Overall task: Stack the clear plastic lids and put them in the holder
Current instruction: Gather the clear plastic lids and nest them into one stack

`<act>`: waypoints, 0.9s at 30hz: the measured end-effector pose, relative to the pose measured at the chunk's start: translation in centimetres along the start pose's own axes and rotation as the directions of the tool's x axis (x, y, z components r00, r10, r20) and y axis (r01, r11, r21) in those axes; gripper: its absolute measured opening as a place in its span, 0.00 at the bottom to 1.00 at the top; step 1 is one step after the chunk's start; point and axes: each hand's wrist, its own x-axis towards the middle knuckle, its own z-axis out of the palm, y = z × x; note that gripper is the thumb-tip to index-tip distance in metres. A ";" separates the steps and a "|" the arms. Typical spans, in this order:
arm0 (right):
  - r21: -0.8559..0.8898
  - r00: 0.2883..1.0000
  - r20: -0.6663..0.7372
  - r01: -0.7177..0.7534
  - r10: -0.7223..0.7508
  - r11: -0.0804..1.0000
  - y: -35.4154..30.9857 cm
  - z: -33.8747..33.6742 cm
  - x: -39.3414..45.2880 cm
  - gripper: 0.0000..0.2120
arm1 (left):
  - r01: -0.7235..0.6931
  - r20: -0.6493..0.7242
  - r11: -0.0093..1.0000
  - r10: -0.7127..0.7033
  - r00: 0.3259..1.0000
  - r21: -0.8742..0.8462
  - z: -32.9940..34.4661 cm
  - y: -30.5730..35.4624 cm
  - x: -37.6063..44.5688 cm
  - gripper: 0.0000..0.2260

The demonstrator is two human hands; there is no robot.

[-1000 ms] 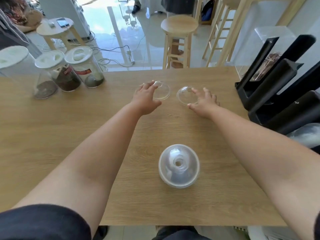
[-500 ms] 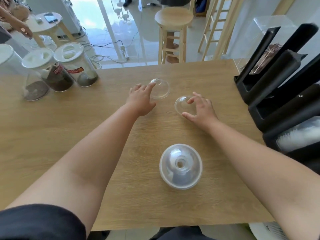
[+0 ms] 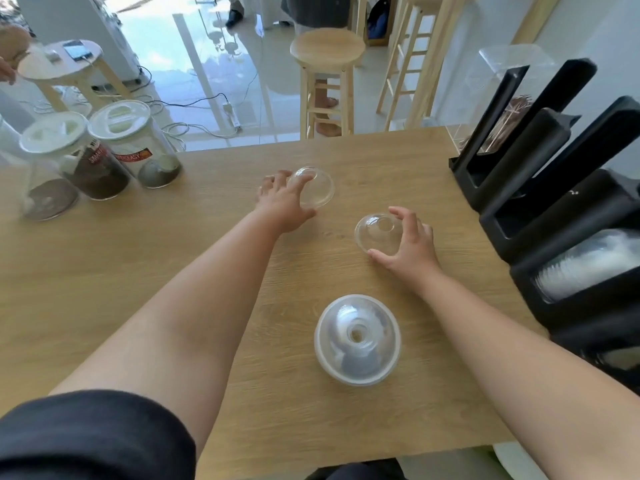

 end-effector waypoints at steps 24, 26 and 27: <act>-0.042 0.976 0.218 0.025 -0.015 0.999 -2.8 -1.6 -1.2 0.40 | 0.082 -0.255 0.889 -0.216 0.943 -0.450 6.7 -3.9 -14.4 0.41; -0.082 0.971 0.240 0.019 0.001 0.996 -2.9 -0.7 -0.9 0.42 | 0.099 -0.245 0.880 -0.236 0.940 -0.464 6.8 -3.8 -14.8 0.41; -0.090 0.972 0.233 0.005 0.016 0.996 -2.8 -0.2 -0.8 0.41 | 0.102 -0.246 0.876 -0.242 0.939 -0.472 6.8 -3.8 -15.1 0.41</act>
